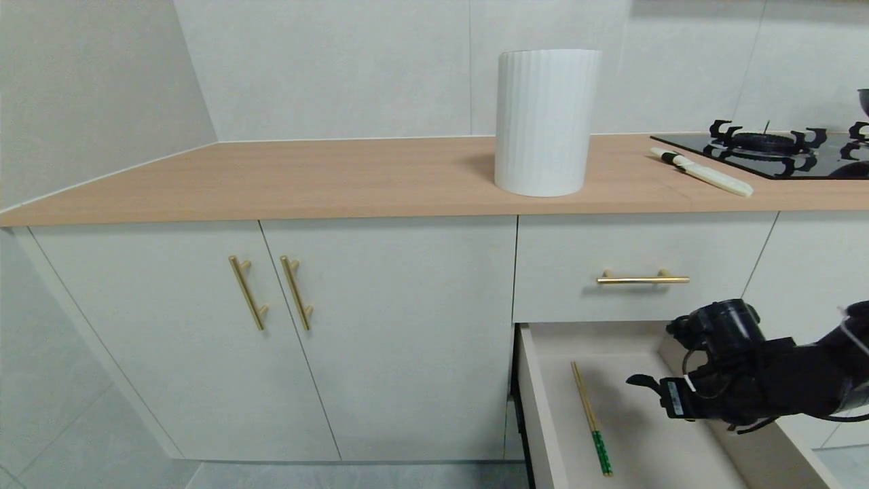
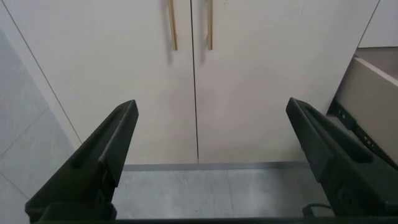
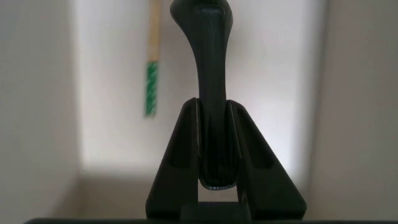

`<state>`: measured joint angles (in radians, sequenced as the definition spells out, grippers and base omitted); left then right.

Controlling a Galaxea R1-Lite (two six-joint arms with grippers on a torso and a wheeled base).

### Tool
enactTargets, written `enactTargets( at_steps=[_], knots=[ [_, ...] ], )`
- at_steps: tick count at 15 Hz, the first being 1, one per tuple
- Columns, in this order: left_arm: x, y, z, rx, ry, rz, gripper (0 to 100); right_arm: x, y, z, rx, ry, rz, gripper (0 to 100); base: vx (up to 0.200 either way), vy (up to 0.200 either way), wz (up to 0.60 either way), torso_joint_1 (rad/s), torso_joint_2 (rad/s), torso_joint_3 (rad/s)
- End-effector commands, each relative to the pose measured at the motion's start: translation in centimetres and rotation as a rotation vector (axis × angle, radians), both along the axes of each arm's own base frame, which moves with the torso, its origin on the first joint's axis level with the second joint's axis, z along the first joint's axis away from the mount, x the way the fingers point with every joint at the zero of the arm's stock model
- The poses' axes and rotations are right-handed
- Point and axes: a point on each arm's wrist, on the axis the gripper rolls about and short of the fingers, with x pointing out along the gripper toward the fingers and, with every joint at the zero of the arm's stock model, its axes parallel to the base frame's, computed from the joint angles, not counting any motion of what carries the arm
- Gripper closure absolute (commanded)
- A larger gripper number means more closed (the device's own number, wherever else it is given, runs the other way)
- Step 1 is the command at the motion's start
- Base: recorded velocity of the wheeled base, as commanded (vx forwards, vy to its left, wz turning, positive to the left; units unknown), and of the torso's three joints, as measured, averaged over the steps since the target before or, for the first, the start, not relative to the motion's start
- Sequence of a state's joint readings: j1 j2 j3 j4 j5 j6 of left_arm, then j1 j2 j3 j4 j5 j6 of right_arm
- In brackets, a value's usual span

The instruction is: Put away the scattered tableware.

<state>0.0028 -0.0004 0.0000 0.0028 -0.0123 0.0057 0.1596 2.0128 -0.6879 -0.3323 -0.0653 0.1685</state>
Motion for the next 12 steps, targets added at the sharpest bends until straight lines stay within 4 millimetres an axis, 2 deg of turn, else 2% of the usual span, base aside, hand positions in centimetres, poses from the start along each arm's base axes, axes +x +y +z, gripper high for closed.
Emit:
enactTargets(
  at_steps=[1, 3, 8, 12],
  knots=[
    [0.0, 0.0, 0.0, 0.000, 0.001, 0.000, 0, 0.9, 0.1, -6.6, -0.060, 0.082, -0.042, 100, 0.000, 0.000, 0.00, 0.000, 0.00, 0.000],
    [0.0, 0.0, 0.0, 0.000, 0.001, 0.000, 0, 0.9, 0.2, -7.2, -0.055, 0.055, -0.043, 100, 0.000, 0.000, 0.00, 0.000, 0.00, 0.000],
    [0.0, 0.0, 0.0, 0.000, 0.001, 0.000, 0, 0.9, 1.3, -10.1, -0.102, 0.071, -0.025, 100, 0.000, 0.000, 0.00, 0.000, 0.00, 0.000],
    [0.0, 0.0, 0.0, 0.000, 0.001, 0.000, 0, 1.0, 1.5, -10.5, -0.104, 0.067, -0.022, 100, 0.000, 0.000, 0.00, 0.000, 0.00, 0.000]
  ],
)
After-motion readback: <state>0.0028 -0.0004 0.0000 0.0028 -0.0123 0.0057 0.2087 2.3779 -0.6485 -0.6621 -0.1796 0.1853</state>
